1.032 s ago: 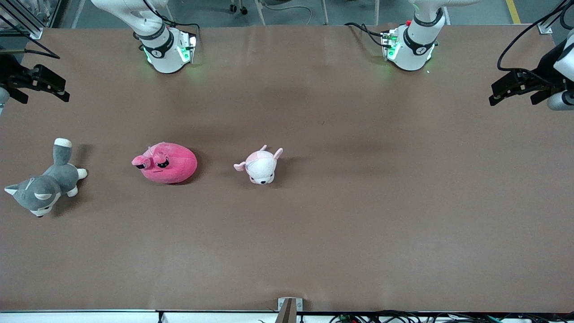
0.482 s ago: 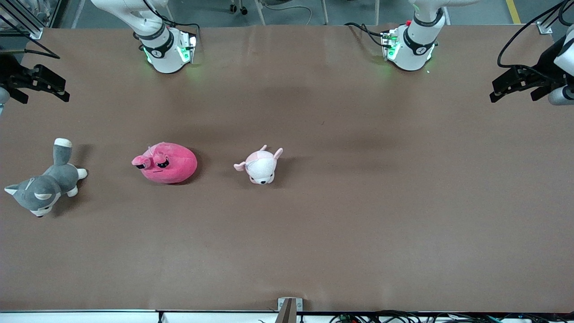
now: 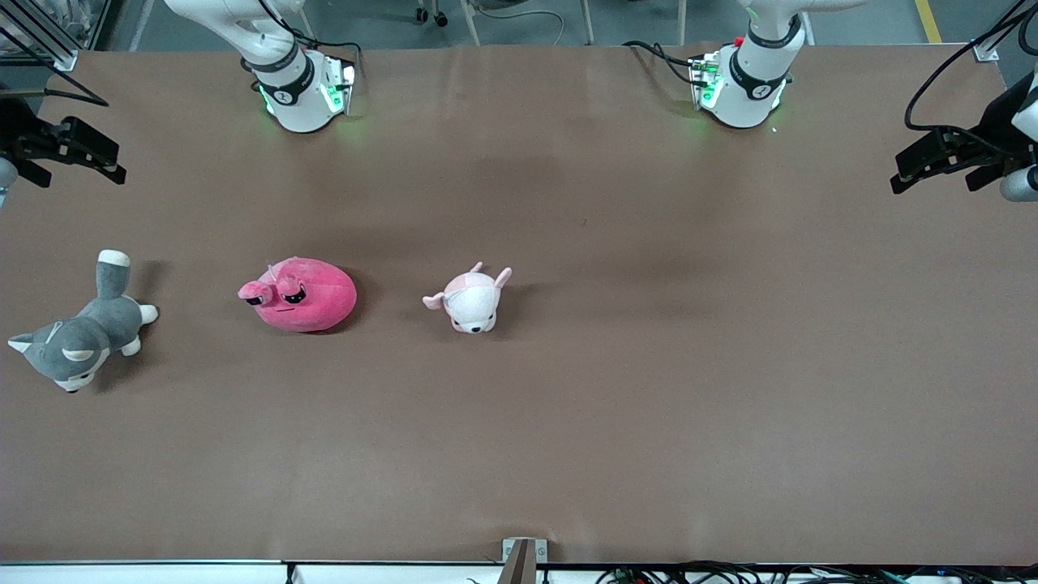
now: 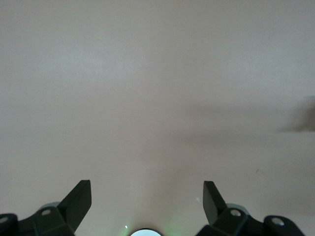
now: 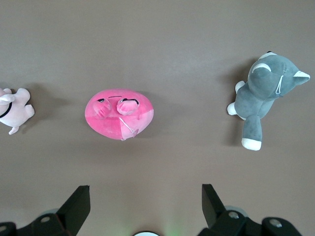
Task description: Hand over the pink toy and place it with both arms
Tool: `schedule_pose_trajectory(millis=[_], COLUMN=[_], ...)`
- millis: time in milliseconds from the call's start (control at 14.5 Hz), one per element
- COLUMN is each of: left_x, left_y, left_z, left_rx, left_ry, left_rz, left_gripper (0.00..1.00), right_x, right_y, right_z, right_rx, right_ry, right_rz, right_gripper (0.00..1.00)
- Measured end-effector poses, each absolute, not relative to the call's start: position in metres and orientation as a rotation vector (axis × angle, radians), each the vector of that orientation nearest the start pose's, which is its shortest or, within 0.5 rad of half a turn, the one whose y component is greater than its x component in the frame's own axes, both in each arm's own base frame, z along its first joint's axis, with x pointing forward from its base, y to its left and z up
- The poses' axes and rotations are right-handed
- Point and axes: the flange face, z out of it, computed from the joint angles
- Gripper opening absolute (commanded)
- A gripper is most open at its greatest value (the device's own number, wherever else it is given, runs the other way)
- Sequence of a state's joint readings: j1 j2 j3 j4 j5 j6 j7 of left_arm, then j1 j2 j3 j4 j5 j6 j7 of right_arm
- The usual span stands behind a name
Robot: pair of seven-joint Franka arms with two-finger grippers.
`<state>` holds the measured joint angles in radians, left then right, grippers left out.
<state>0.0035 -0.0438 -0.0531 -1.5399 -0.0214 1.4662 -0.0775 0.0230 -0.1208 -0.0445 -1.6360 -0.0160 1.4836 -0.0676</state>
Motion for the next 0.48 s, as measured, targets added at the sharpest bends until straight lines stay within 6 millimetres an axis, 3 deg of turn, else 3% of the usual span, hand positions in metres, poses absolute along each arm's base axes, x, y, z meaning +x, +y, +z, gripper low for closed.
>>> schedule_pose_trajectory(millis=[206,482], left_x=[0.529,0.529], left_y=[-0.029,-0.029], left_z=[0.654,0.655], left_rx=[-3.158,-3.158], left_ry=[-0.042,-0.041], left_rz=[0.048,0.047], left_gripper=[1.00,1.00], right_x=[0.506,0.499], right_y=[-0.014,-0.013], right_z=[0.654,0.673], right_rx=[-3.150,-3.140], right_ry=[-0.071,-0.052], right_rz=[0.043,0.054], right_gripper=[1.00,1.00])
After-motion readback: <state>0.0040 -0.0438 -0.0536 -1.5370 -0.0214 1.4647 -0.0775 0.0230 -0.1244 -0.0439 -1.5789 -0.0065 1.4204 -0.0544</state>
